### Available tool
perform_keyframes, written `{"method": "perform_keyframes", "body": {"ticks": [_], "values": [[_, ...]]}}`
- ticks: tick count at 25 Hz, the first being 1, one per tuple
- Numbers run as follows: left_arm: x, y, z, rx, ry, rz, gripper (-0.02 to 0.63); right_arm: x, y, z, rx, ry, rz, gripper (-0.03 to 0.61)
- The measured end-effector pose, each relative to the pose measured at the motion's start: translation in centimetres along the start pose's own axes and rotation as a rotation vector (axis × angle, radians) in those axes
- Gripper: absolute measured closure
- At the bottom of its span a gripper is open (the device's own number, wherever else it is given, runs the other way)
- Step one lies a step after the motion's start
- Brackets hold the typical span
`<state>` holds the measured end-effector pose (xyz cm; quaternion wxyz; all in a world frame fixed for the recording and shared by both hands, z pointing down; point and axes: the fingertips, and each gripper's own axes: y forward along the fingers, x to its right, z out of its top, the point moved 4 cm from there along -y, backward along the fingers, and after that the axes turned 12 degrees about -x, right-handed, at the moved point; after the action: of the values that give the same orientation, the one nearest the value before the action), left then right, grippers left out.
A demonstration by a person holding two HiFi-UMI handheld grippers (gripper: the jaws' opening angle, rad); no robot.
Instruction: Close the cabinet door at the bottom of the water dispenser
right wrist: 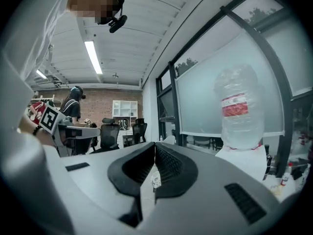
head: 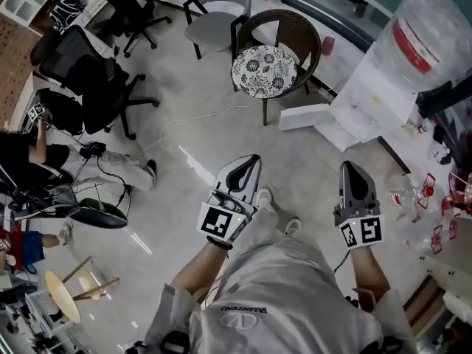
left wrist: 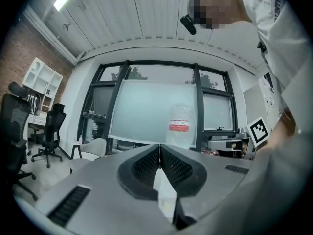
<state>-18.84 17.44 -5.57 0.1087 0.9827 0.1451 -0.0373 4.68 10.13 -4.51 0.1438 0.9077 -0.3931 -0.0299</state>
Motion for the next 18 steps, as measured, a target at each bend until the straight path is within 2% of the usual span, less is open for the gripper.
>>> {"method": "perform_keyframes", "body": {"ticks": [5,11,14,18], "values": [[-3.1,2.8,-0.1,0.011,0.021,-0.061,0.604,-0.9,4.5,1.2,0.033,-0.036,0.001,0.563],[-5.7,7.2,-3.4,-0.047,0.053,-0.057,0.604,-0.5,9.8,-0.1,0.037,-0.049,0.059,0.563],[-7.2,10.5,-6.8,-0.048,0.053,-0.065,0.604,0.9,13.3,-3.2,0.025,-0.057,0.082,0.563],[-8.7,15.8,-13.8,-0.045,0.052,-0.085,0.604,3.8,18.6,-10.8,0.022,-0.081,0.082,0.563]]}}
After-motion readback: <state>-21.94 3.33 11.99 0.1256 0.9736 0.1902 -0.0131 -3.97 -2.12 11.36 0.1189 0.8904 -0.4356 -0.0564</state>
